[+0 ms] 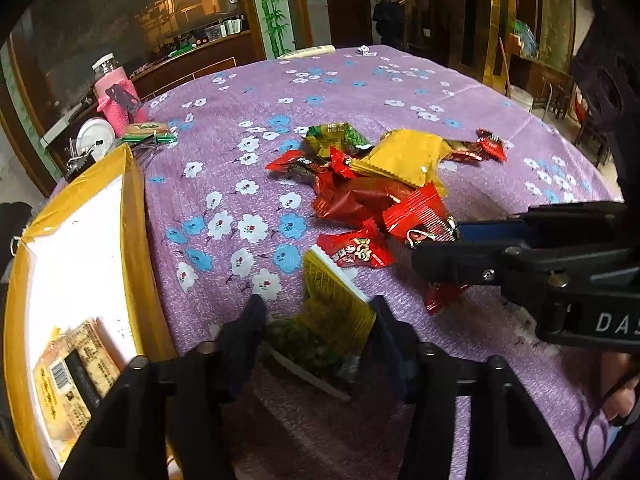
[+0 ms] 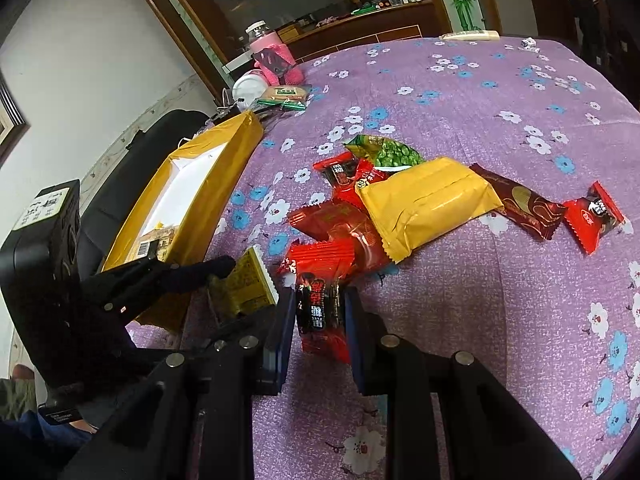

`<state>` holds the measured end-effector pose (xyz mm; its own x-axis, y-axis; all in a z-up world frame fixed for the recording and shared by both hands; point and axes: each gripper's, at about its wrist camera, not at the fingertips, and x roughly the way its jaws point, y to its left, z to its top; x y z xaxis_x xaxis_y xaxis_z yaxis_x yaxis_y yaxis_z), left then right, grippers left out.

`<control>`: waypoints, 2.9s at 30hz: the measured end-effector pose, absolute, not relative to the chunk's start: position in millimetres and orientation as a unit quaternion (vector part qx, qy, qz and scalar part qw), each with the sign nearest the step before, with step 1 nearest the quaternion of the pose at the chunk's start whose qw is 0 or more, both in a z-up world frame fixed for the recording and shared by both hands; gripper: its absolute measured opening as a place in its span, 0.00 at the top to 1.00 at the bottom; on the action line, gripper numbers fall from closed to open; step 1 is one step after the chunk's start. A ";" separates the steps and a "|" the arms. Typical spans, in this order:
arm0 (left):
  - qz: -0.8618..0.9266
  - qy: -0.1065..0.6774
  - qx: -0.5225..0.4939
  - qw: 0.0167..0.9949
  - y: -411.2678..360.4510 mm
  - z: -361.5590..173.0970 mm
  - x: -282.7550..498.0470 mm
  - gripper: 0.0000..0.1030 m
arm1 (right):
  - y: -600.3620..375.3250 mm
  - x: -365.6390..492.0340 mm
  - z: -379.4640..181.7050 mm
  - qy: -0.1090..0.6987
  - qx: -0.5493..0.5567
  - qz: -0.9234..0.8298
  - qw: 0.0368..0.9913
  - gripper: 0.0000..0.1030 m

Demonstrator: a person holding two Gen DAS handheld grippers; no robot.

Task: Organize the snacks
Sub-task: 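Grasp the green pea bag with left gripper while right gripper grasps a red candy, then hold the pea bag and red candy, lifting both off the table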

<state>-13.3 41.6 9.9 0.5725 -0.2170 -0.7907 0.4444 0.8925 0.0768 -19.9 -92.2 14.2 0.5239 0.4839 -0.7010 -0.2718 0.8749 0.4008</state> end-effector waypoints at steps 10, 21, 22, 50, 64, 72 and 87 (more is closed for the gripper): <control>-0.180 0.420 0.106 0.883 41.4 20.8 -10.9 0.63 | -99.2 -21.9 19.0 0.420 0.133 0.216 0.871 0.78; -0.111 0.371 0.033 0.922 45.6 35.5 6.4 0.63 | -109.0 -25.8 33.6 0.367 0.140 0.180 0.902 0.78; -0.110 0.366 0.028 0.924 46.2 36.3 6.3 0.63 | -110.7 -25.5 34.3 0.364 0.142 0.175 0.904 0.78; -0.025 0.263 0.071 0.962 50.5 53.8 -13.0 0.62 | -99.9 -31.8 46.2 0.323 0.114 0.191 0.920 0.78; -0.020 0.259 0.076 0.963 49.4 54.0 -13.1 0.62 | -98.0 -31.7 45.6 0.319 0.111 0.195 0.921 0.78; -0.019 0.260 0.075 0.963 48.7 54.0 -13.5 0.62 | -97.6 -31.8 45.8 0.319 0.111 0.195 0.921 0.78; -0.017 0.263 0.076 0.962 50.6 52.7 -14.8 0.62 | -97.2 -31.9 45.7 0.319 0.109 0.194 0.921 0.78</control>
<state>-14.8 50.6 52.7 0.8611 0.0080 -0.5084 0.0718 0.9879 0.1371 -31.9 -97.2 45.7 0.7204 0.4276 -0.5461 -0.2879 0.9007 0.3254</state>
